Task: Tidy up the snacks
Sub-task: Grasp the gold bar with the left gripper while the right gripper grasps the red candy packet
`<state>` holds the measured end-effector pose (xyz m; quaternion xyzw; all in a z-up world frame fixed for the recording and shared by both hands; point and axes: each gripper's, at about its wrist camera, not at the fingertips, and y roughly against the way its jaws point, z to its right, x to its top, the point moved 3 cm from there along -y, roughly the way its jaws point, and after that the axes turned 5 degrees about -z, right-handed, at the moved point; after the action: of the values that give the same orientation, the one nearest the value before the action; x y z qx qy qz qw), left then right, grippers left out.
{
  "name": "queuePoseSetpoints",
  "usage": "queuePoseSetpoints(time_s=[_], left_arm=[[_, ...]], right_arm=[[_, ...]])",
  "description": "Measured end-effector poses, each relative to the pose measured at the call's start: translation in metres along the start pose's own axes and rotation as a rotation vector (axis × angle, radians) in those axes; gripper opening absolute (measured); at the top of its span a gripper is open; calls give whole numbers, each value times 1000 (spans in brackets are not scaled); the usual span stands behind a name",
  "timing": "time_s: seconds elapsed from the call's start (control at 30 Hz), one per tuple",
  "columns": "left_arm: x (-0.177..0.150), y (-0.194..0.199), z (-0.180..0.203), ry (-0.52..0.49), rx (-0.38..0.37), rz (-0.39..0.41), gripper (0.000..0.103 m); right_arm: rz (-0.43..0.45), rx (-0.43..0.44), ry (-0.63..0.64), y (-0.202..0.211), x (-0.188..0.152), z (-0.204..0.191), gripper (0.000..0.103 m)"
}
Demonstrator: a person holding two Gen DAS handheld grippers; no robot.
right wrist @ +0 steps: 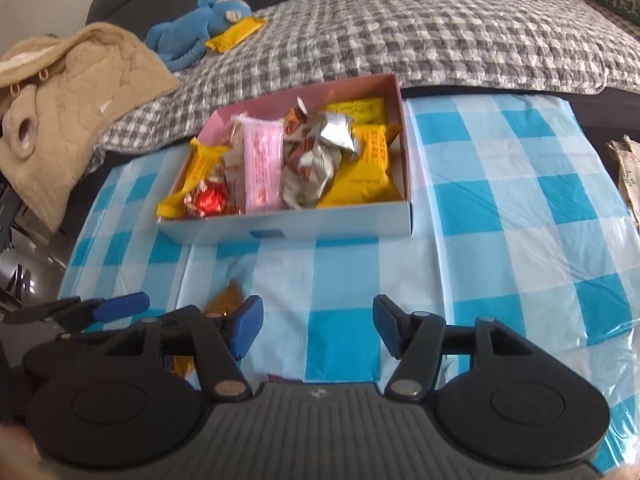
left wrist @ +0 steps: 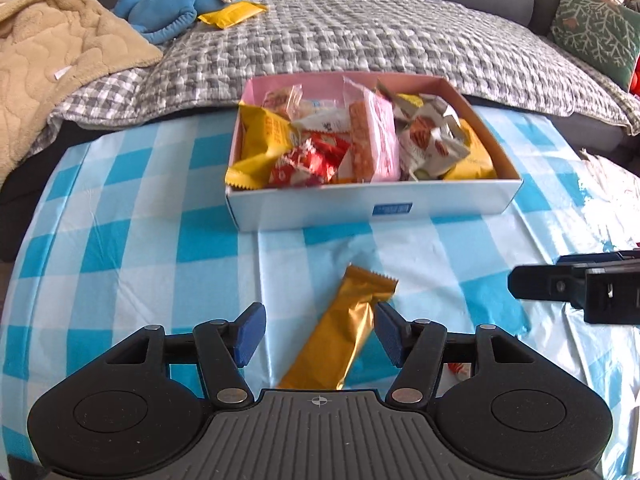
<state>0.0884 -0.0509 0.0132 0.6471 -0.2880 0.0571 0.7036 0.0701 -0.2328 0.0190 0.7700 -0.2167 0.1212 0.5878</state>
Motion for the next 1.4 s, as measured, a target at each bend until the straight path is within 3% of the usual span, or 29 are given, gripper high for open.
queuePoseSetpoints(time_s=[0.43,0.87,1.1,1.2,1.3,1.37,1.4], left_arm=[[-13,-2,-8,-19,73,10,65],[-15,-17,-8,2,26,-21,72],[-20,-31,1,-31,24,-41,74],[-20,-31,4,-45,37,-12,76],[-21,-31,4,-33,40,-3,76],[-21,-30,6,-40,42,-1,71],[-21,-30,7,-45,35,-1,62]], right_arm=[[-98,-11,108,-7,-38,-21,63],[-148,-55,180,-22,-45,-31,62],[-183,-101,209,-34,-52,-31,52],[-182,-118,233,-36,-54,-34,51],[-171,-133,249,-35,-53,-35,44],[-165,-136,254,-35,-53,-36,40],[-163,-137,255,-35,-52,-36,37]])
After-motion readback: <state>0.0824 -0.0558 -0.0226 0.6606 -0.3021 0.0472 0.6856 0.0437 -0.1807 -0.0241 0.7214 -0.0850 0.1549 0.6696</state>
